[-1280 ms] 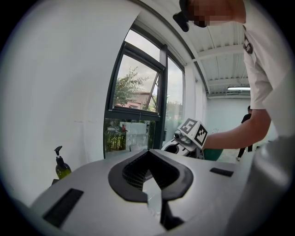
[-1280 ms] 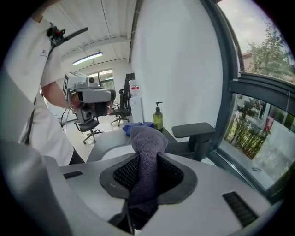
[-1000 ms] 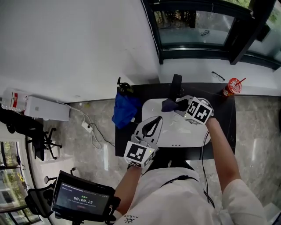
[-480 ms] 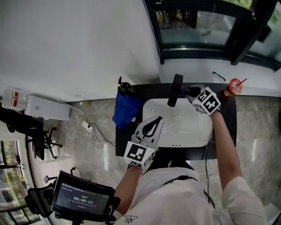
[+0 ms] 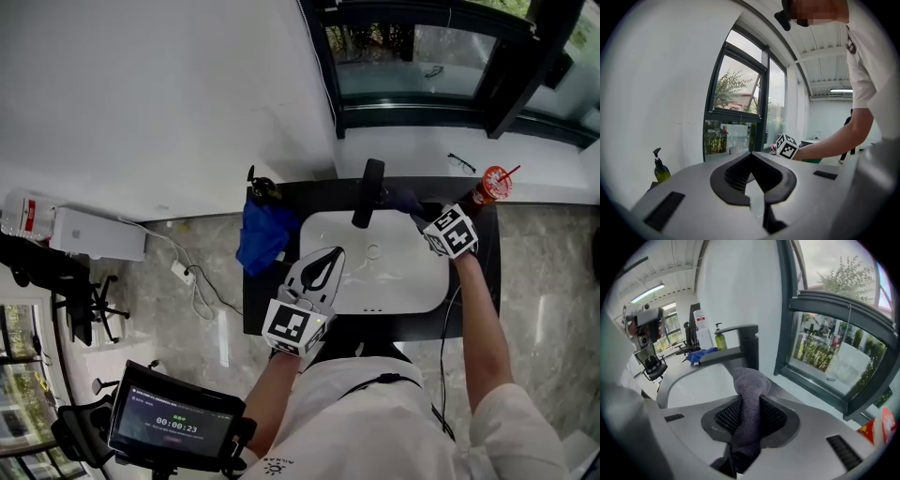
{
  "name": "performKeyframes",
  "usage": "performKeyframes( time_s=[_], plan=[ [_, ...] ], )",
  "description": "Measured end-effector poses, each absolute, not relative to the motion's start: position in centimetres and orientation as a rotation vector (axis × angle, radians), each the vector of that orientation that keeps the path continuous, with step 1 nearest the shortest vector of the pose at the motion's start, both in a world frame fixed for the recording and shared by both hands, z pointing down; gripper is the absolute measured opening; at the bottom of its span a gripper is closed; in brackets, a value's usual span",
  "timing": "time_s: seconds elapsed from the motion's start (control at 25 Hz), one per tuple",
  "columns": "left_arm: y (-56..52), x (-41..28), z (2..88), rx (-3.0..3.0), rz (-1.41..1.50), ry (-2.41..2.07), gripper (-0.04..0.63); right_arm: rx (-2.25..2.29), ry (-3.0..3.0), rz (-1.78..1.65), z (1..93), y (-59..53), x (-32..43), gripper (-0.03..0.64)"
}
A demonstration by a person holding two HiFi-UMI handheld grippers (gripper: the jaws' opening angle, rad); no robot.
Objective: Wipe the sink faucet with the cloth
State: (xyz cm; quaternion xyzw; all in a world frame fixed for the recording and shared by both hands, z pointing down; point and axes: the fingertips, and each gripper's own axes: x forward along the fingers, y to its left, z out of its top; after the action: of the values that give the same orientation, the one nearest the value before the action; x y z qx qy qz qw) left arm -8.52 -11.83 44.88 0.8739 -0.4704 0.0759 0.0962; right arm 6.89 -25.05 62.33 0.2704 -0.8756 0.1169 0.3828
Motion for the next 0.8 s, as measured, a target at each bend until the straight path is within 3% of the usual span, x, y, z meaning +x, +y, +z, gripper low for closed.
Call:
performKeyframes(
  time_s=[0.36,0.8],
  plan=[
    [-12.0,-8.5,44.8,2.583,0.239,-1.405,0.000,0.507,-2.243,0.261,65.9,-24.4,0.1,0.101],
    [-11.9,-9.8,45.1,2.552,0.268,-1.444,0.000,0.513,-2.408,0.245,63.8,-26.2,-2.0,0.101]
  ],
)
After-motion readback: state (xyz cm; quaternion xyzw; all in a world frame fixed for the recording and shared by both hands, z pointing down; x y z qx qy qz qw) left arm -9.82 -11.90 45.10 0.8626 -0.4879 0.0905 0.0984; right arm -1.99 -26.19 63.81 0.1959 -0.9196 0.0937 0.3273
